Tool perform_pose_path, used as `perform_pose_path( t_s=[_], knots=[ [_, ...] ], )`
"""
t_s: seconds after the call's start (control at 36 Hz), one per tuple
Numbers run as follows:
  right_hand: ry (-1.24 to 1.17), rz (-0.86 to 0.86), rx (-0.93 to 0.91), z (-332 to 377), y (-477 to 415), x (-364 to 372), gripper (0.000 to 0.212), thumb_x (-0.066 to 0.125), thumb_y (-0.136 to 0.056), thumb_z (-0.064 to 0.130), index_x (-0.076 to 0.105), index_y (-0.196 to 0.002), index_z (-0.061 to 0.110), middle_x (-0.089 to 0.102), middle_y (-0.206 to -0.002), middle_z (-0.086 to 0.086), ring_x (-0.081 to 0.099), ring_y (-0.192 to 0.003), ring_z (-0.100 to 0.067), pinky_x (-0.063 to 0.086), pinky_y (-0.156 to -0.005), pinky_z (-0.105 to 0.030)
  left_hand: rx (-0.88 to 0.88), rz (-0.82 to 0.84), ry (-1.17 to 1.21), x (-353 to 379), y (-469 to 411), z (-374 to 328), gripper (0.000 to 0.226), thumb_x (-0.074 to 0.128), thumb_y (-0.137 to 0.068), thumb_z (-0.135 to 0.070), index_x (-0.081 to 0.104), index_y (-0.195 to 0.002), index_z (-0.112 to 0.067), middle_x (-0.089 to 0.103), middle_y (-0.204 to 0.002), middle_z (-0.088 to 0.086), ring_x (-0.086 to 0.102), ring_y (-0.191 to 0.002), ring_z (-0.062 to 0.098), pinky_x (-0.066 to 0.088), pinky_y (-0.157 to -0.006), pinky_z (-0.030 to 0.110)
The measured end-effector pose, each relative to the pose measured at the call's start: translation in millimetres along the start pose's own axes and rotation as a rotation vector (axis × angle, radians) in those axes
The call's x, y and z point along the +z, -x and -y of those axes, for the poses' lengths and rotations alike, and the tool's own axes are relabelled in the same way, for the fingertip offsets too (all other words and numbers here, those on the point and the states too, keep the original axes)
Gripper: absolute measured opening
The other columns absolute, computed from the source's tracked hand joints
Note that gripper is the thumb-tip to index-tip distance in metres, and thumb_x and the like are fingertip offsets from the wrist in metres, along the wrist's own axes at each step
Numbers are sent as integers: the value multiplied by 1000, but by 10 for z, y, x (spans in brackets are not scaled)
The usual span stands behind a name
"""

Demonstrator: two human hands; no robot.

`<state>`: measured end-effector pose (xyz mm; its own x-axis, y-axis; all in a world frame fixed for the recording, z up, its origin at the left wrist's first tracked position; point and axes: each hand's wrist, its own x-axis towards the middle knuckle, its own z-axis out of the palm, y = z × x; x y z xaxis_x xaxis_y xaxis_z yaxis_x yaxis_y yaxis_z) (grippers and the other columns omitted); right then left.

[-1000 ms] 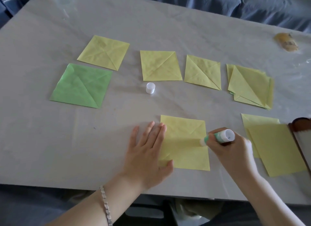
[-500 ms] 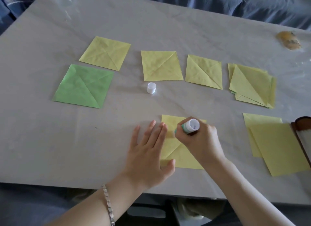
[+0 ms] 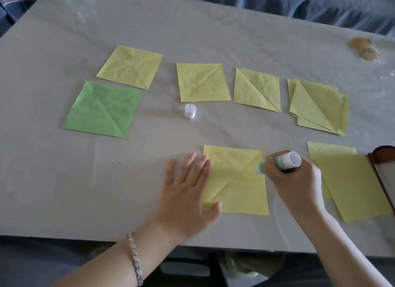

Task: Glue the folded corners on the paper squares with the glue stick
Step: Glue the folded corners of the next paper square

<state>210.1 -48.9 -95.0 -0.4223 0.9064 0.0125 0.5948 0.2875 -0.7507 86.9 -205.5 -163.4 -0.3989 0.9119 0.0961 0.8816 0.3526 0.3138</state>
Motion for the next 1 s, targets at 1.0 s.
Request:
perform_pose_path(
  t_s=[1.0],
  knots=[
    [-38, 102, -210, 89, 387, 244, 10, 63, -64, 28, 66, -63, 19, 63, -65, 8, 58, -60, -9, 41, -50, -13, 6, 12, -5, 1, -17, 22, 83, 45, -70, -57, 46, -134, -5, 52, -135, 9, 38, -131, 27, 19, -106, 55]
  ],
)
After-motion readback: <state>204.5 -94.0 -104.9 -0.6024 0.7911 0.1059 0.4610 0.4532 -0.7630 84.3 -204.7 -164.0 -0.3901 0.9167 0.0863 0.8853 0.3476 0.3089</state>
